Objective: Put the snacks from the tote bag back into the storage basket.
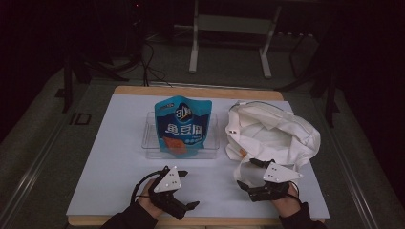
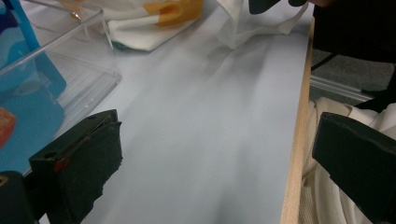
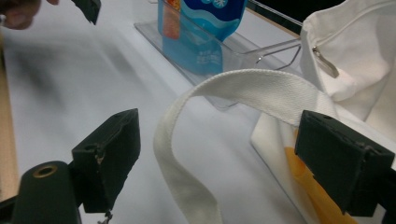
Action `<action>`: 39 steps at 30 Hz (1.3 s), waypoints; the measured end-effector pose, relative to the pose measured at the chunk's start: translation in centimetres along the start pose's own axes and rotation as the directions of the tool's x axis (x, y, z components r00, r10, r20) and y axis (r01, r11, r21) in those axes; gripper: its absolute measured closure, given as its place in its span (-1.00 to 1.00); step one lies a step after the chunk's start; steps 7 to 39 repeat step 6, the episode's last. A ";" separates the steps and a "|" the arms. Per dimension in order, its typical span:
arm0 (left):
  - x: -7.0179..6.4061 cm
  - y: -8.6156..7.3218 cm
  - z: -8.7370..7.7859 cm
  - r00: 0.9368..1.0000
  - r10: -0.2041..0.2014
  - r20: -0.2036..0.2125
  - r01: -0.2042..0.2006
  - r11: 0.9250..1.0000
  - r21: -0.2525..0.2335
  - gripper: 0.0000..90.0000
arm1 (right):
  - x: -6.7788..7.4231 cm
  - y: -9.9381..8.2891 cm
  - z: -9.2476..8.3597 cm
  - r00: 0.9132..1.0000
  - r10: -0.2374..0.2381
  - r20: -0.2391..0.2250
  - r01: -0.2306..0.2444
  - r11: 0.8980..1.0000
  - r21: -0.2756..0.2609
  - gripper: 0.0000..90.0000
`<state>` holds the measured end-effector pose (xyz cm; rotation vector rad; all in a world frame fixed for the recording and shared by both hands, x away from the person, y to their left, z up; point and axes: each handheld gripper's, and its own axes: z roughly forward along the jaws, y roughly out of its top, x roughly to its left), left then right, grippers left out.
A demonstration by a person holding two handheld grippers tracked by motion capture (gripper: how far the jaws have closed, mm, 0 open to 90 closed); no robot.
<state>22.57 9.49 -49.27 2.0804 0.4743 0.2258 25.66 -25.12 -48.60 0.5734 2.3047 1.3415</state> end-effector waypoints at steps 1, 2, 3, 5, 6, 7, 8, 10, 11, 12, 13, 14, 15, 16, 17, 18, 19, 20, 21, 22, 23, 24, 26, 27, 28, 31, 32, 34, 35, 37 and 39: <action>0.0 0.0 0.0 1.000 0.000 0.001 0.000 1.000 0.000 -0.96 | 0.0 0.0 0.0 1.000 0.006 -0.005 -0.006 1.000 -0.003 -0.68; 0.1 -0.1 0.0 1.000 0.000 0.000 0.000 1.000 0.001 -0.96 | 0.0 0.0 0.0 1.000 0.012 -0.010 -0.012 1.000 -0.005 -0.68; 0.1 -0.1 0.0 1.000 0.000 0.000 0.000 1.000 0.000 -0.96 | 0.0 0.1 0.0 1.000 0.013 -0.009 -0.013 1.000 -0.005 -0.68; 0.1 -0.1 0.0 1.000 -0.001 -0.001 0.001 1.000 0.000 -0.96 | 0.0 0.0 0.0 1.000 0.013 -0.010 -0.013 1.000 -0.005 -0.68; 0.1 -0.1 0.0 1.000 -0.003 -0.002 0.003 1.000 -0.002 -0.96 | -0.1 0.0 0.0 1.000 0.012 -0.010 -0.012 1.000 -0.003 -0.68; 0.1 -0.1 0.0 1.000 -0.003 -0.002 0.003 1.000 -0.002 -0.96 | -0.1 0.0 0.0 1.000 0.012 -0.010 -0.012 1.000 -0.003 -0.68; 0.1 -0.1 0.0 1.000 -0.003 -0.002 0.003 1.000 -0.002 -0.96 | -0.1 0.0 0.0 1.000 0.012 -0.010 -0.012 1.000 -0.003 -0.68; 0.1 -0.1 0.0 1.000 -0.003 -0.002 0.003 1.000 -0.002 -0.96 | -0.1 0.0 0.0 1.000 0.012 -0.010 -0.012 1.000 -0.003 -0.68; 0.1 -0.1 0.0 1.000 -0.003 -0.002 0.003 1.000 -0.002 -0.96 | -0.1 0.0 0.0 1.000 0.012 -0.010 -0.012 1.000 -0.003 -0.68; 0.1 -0.1 0.0 1.000 -0.003 -0.002 0.003 1.000 -0.002 -0.96 | -0.1 0.0 0.0 1.000 0.012 -0.010 -0.012 1.000 -0.003 -0.68; 0.1 -0.1 0.0 1.000 -0.003 -0.002 0.003 1.000 -0.002 -0.96 | -0.1 0.0 0.0 1.000 0.012 -0.010 -0.012 1.000 -0.003 -0.68; 0.1 -0.1 0.0 1.000 -0.003 -0.002 0.003 1.000 -0.002 -0.96 | -0.1 0.0 0.0 1.000 0.012 -0.010 -0.012 1.000 -0.003 -0.68; 0.1 -0.1 0.0 1.000 -0.003 -0.002 0.003 1.000 -0.002 -0.96 | -0.1 0.0 0.0 1.000 0.012 -0.010 -0.012 1.000 -0.003 -0.68; 0.1 -0.1 0.0 1.000 -0.003 -0.002 0.003 1.000 -0.002 -0.96 | -0.1 0.0 0.0 1.000 0.012 -0.010 -0.012 1.000 -0.003 -0.68; 0.1 -0.1 0.0 1.000 -0.003 -0.002 0.003 1.000 -0.002 -0.96 | -0.1 0.0 0.0 1.000 0.012 -0.010 -0.012 1.000 -0.003 -0.68; 0.1 -0.1 0.0 1.000 -0.003 -0.002 0.003 1.000 -0.002 -0.96 | -0.1 0.0 0.0 1.000 0.012 -0.010 -0.012 1.000 -0.003 -0.68; 0.1 -0.1 0.0 1.000 -0.003 -0.002 0.003 1.000 -0.002 -0.96 | -0.1 0.0 0.0 1.000 0.012 -0.010 -0.012 1.000 -0.003 -0.68; 0.1 -0.1 0.0 1.000 -0.003 -0.002 0.003 1.000 -0.002 -0.96 | -0.1 0.0 0.0 1.000 0.012 -0.010 -0.012 1.000 -0.003 -0.68; 0.1 -0.1 0.0 1.000 -0.003 -0.002 0.003 1.000 -0.002 -0.96 | -0.1 0.0 0.0 1.000 0.012 -0.010 -0.012 1.000 -0.003 -0.68; 0.1 -0.1 0.0 1.000 -0.003 -0.002 0.003 1.000 -0.002 -0.96 | -0.1 0.0 0.0 1.000 0.012 -0.010 -0.012 1.000 -0.003 -0.68; 0.1 -0.1 0.0 1.000 -0.003 -0.002 0.003 1.000 -0.002 -0.96 | -0.1 0.0 0.0 1.000 0.012 -0.010 -0.012 1.000 -0.003 -0.68; 0.1 -0.1 0.0 1.000 -0.003 -0.002 0.003 1.000 -0.002 -0.96 | -0.1 0.0 0.0 1.000 0.012 -0.010 -0.012 1.000 -0.003 -0.68; 0.1 -0.1 0.0 1.000 -0.003 -0.002 0.003 1.000 -0.002 -0.96 | -0.1 0.0 0.0 1.000 0.012 -0.010 -0.012 1.000 -0.003 -0.68; 0.1 -0.1 0.0 1.000 -0.003 -0.002 0.003 1.000 -0.002 -0.96 | -0.1 0.0 0.0 1.000 0.012 -0.010 -0.012 1.000 -0.003 -0.68; 0.1 -0.1 0.0 1.000 -0.003 -0.002 0.003 1.000 -0.002 -0.96 | -0.1 0.0 0.0 1.000 0.012 -0.010 -0.012 1.000 -0.003 -0.68; 0.1 -0.1 0.0 1.000 -0.003 -0.002 0.003 1.000 -0.002 -0.96 | -0.1 0.0 0.0 1.000 0.012 -0.010 -0.012 1.000 -0.003 -0.68; 0.1 -0.1 0.0 1.000 -0.003 -0.002 0.003 1.000 -0.002 -0.96 | -0.1 0.0 0.0 1.000 0.012 -0.010 -0.012 1.000 -0.003 -0.68; 0.1 -0.1 0.0 1.000 -0.003 -0.002 0.003 1.000 -0.002 -0.96 | -0.1 0.0 0.0 1.000 0.012 -0.010 -0.012 1.000 -0.003 -0.68; 0.1 -0.1 0.0 1.000 -0.003 -0.002 0.003 1.000 -0.002 -0.96 | -0.1 0.0 0.0 1.000 0.012 -0.010 -0.012 1.000 -0.003 -0.68; 0.1 -0.1 0.0 1.000 -0.003 -0.002 0.003 1.000 -0.002 -0.96 | -0.1 0.0 0.0 1.000 0.012 -0.010 -0.012 1.000 -0.003 -0.68; 0.1 -0.1 0.0 1.000 -0.003 -0.002 0.003 1.000 -0.002 -0.96 | -0.1 0.0 0.0 1.000 0.012 -0.010 -0.012 1.000 -0.003 -0.68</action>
